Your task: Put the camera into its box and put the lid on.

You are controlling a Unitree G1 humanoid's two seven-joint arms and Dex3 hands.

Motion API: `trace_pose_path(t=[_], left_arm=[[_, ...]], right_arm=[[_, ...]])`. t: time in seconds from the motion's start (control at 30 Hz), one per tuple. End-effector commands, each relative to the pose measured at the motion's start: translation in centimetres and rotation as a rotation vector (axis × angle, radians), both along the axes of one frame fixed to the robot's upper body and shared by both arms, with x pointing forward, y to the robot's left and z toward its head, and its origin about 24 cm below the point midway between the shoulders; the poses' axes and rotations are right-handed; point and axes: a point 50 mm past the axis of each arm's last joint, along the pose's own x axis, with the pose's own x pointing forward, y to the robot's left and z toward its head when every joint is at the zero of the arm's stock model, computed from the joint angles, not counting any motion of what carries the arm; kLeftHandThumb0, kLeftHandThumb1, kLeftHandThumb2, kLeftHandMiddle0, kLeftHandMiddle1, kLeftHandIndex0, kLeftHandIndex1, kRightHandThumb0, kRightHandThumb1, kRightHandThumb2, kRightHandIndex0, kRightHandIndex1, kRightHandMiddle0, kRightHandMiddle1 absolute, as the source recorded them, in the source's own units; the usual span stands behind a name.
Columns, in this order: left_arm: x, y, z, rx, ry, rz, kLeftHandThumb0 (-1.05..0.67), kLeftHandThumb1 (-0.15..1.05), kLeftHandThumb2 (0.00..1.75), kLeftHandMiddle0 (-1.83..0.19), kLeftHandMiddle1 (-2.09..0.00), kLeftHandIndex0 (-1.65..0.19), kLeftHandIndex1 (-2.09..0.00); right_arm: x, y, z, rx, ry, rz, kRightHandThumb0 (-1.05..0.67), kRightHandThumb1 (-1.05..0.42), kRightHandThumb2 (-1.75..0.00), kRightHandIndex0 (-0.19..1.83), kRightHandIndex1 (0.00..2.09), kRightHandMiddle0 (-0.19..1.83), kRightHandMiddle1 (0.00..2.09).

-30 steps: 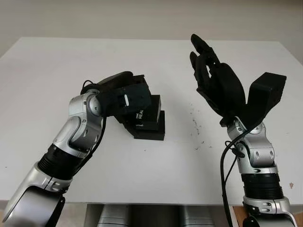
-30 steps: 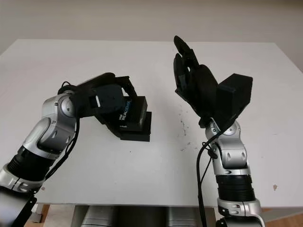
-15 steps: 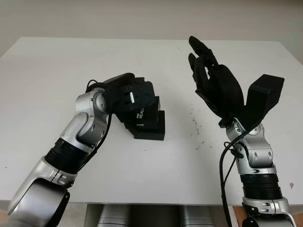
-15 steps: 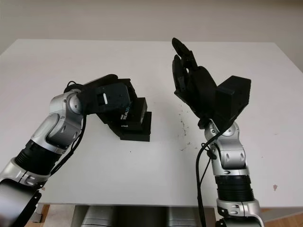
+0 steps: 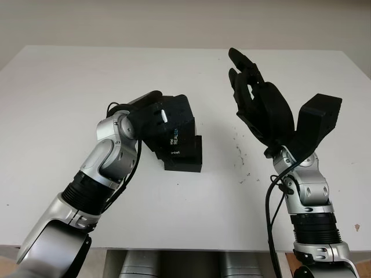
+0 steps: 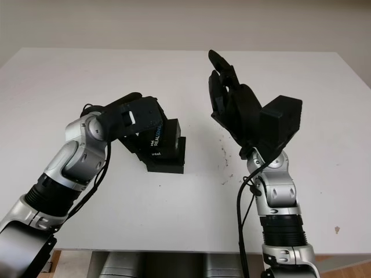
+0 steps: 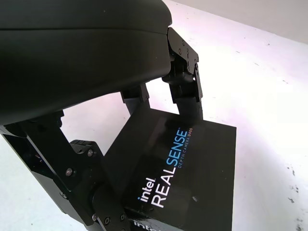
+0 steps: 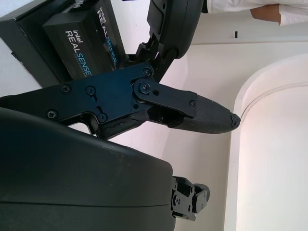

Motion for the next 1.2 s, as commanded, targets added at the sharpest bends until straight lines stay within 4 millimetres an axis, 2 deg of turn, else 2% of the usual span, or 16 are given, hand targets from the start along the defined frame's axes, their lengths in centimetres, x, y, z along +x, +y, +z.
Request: trace_pose_path(t=[0.0,0.27,0.43,0.87,1.17], left_arm=[[-0.2,-0.2,-0.1,-0.022,0.001,-0.001,-0.19,0.92,0.06,-0.51,-1.59,-0.43,-1.38],[-0.5,-0.9,0.2,-0.031,0.022,-0.023,-0.20,0.92,0.05,-0.51,-1.62,-0.42,-1.44],[-0.8,-1.3,0.2,-0.024,0.040,-0.039,-0.21,0.93,0.06,-0.47,-1.58,-0.42,-1.40],[-0.9,-1.6,-0.9,0.004,0.073,-0.072,-0.19,0.91,0.05,-0.48,-1.58,-0.43,-1.38],[-1.1,-1.8,-1.6,0.046,0.087,-0.102,-0.22,0.91,0.05,-0.48,-1.48,-0.40,-1.44]], right_arm=[[0.1,0.1,0.4,-0.005,-0.022,0.008,-0.70,-1.05,-0.70,-0.14,0.05,-0.19,0.38],[0.2,-0.1,0.3,-0.016,-0.019,0.007,-0.70,-1.05,-0.70,-0.15,0.04,-0.19,0.36],[0.2,0.0,0.2,-0.006,-0.020,0.009,-0.68,-1.05,-0.71,-0.16,0.04,-0.19,0.36],[0.1,0.1,0.1,0.001,-0.015,0.007,-0.69,-1.05,-0.72,-0.16,0.05,-0.19,0.33],[0.1,0.3,-0.1,0.014,-0.010,0.001,-0.69,-1.05,-0.70,-0.15,0.05,-0.19,0.36]])
